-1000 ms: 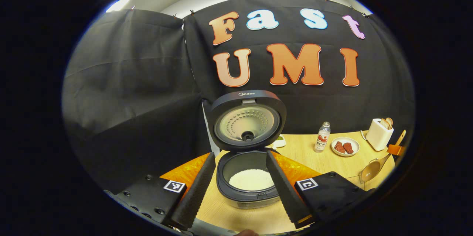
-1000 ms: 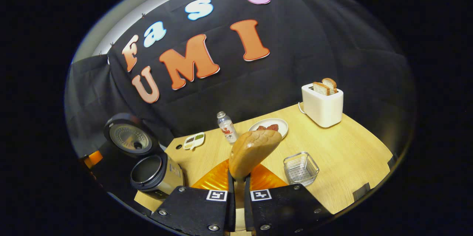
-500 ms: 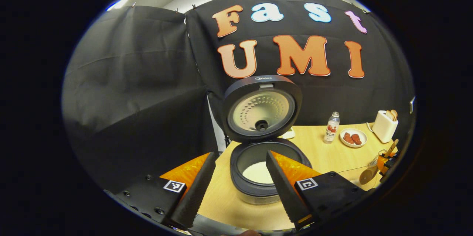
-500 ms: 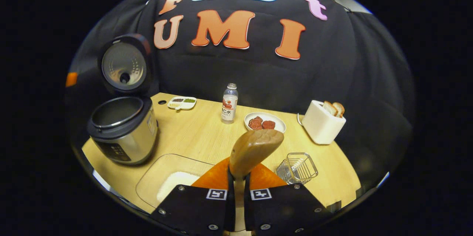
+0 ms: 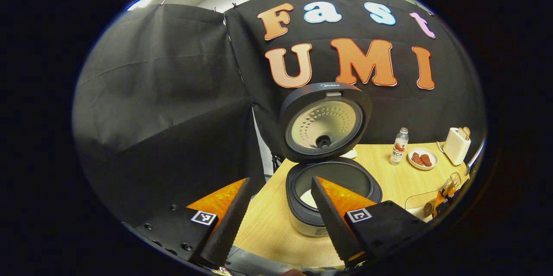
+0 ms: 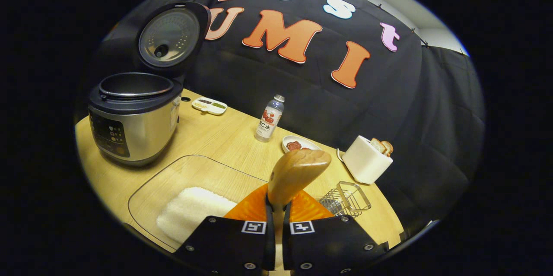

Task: Close the left gripper, press the button to open the rice cooker; take a wooden spoon from the chopstick holder with the right hand, scoop a spoonful of rice and pour it into the rice cooker, then put the wooden spoon back into the chopstick holder.

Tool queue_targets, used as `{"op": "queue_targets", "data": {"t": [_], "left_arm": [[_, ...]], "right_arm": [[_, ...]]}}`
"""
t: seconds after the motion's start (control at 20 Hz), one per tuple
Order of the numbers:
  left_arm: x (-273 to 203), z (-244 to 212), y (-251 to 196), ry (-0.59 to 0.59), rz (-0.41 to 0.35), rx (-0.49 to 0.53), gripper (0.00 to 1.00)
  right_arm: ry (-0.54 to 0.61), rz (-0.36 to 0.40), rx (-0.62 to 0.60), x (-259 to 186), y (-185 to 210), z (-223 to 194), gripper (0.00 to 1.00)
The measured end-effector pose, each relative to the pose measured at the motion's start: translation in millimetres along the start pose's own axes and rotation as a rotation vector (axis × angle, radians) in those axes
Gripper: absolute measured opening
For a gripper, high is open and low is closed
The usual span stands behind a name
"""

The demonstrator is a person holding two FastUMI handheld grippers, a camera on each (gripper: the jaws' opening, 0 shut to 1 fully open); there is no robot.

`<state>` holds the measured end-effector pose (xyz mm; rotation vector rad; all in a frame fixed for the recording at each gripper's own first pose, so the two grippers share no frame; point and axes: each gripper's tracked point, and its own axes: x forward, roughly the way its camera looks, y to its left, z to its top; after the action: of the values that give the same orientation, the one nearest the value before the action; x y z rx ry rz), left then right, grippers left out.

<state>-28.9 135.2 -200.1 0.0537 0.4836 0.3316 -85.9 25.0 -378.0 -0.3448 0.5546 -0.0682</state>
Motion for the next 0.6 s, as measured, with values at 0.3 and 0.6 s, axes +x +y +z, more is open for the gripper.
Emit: {"op": "queue_targets", "data": {"t": [0.3, 0.6], "left_arm": [[12, -1, -7, 0.023, -0.034, 0.02, 0.94], [14, -7, -15, 0.045, -0.081, 0.062, 0.94]], "right_arm": [[0.04, 0.028, 0.157, -8, 16, -8, 0.06], [0.109, 0.053, 0.488, 4, 32, -5, 0.07]]}}
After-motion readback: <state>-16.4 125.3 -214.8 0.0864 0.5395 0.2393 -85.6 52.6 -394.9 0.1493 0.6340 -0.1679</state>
